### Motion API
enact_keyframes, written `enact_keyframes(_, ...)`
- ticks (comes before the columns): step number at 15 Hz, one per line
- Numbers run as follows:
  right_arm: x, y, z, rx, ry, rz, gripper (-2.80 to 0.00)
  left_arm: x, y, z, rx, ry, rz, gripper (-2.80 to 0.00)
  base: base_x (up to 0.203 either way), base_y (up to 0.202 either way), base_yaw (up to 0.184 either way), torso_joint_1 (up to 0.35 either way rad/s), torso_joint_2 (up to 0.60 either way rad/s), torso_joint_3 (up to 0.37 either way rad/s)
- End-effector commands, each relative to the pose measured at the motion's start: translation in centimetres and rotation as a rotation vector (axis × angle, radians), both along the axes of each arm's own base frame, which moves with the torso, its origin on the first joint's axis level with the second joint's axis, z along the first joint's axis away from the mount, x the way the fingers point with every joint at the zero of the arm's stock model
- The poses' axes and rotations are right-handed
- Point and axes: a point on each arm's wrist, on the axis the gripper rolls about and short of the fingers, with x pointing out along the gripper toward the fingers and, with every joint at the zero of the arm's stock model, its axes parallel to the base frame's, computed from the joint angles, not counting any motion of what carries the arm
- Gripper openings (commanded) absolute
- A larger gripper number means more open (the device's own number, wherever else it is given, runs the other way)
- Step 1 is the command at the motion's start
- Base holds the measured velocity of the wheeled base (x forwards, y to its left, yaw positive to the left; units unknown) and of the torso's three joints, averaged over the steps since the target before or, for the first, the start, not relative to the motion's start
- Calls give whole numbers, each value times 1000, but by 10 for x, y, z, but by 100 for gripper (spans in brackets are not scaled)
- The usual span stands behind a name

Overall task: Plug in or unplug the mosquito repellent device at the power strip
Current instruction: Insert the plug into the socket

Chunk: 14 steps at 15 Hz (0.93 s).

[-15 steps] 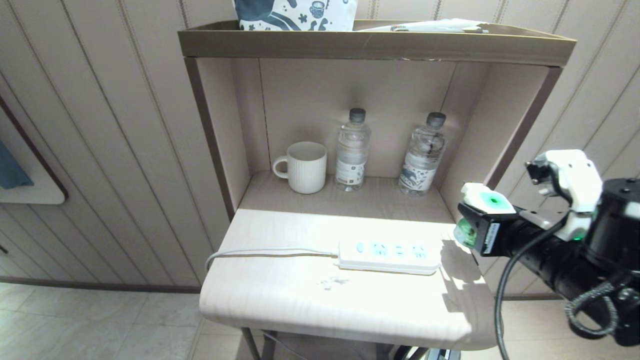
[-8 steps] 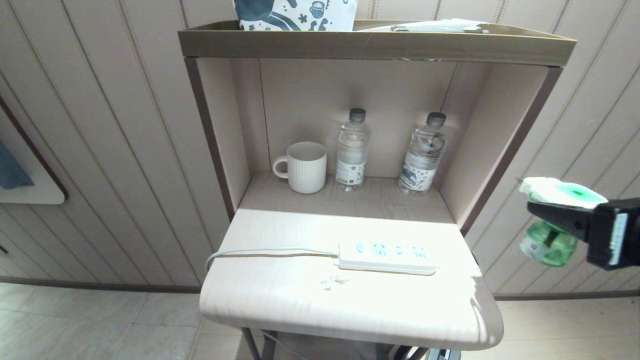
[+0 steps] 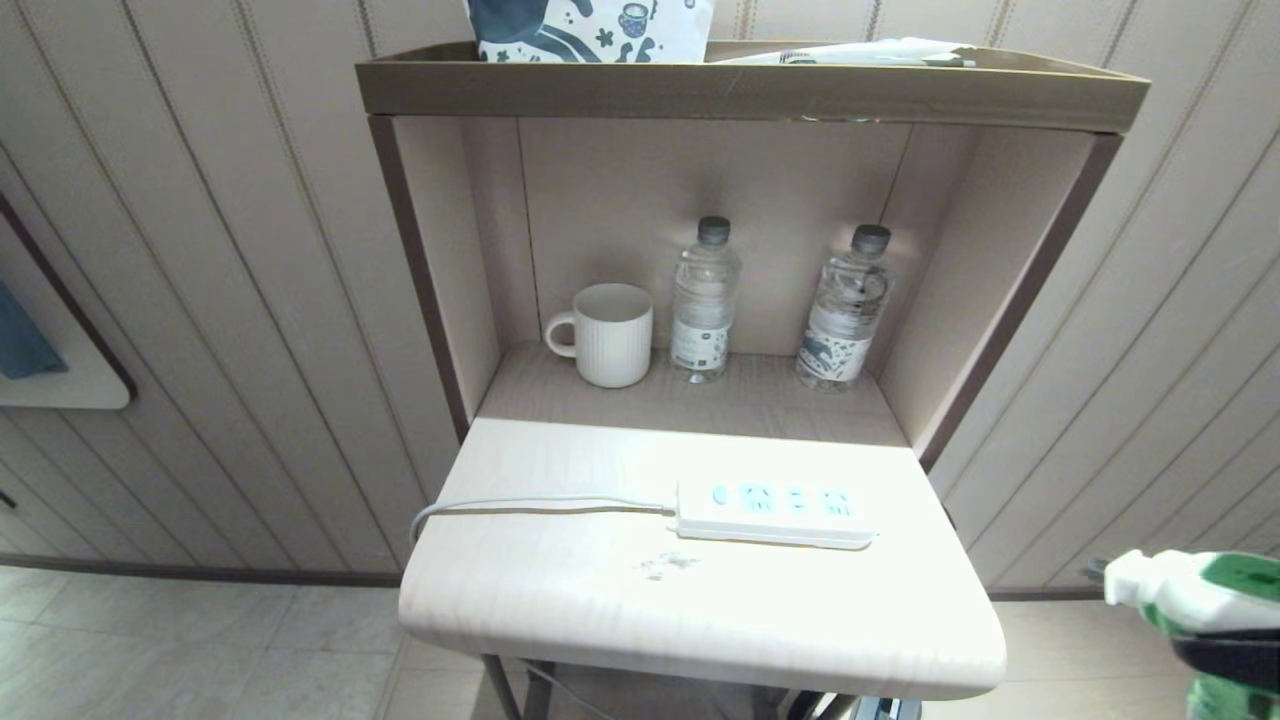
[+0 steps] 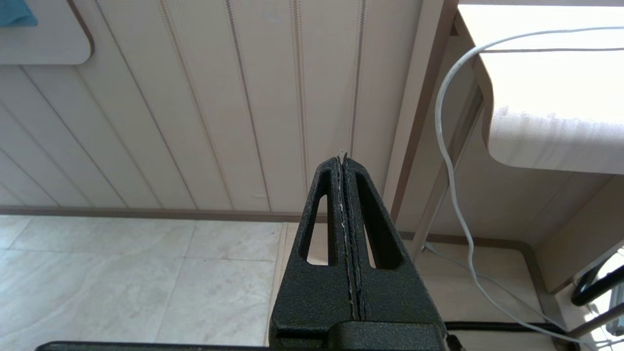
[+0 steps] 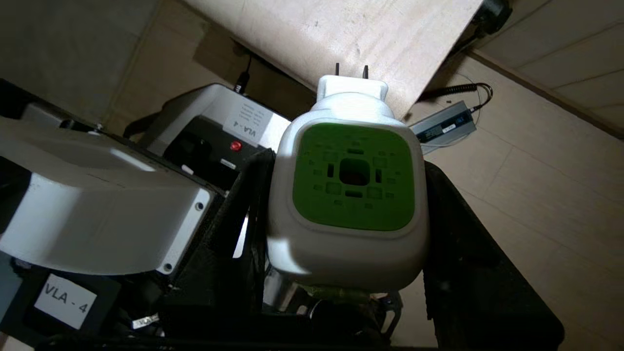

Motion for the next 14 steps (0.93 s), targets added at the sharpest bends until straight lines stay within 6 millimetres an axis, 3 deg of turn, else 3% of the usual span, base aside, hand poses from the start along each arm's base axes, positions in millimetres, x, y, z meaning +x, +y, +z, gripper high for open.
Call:
enact_keyframes(1, 17, 19, -8, -81, 49, 27, -280, 0, 0, 0, 0, 1, 0, -280, 0, 0, 0, 0, 0, 0)
enact_keyframes(8, 44, 71, -25, -231, 120, 171, -280, 0, 0, 0, 0, 1, 0, -280, 0, 0, 0, 0, 0, 0)
enact_keyframes(14, 47, 73, -30, -245, 137, 163, -280, 0, 0, 0, 0, 1, 0, -280, 0, 0, 0, 0, 0, 0)
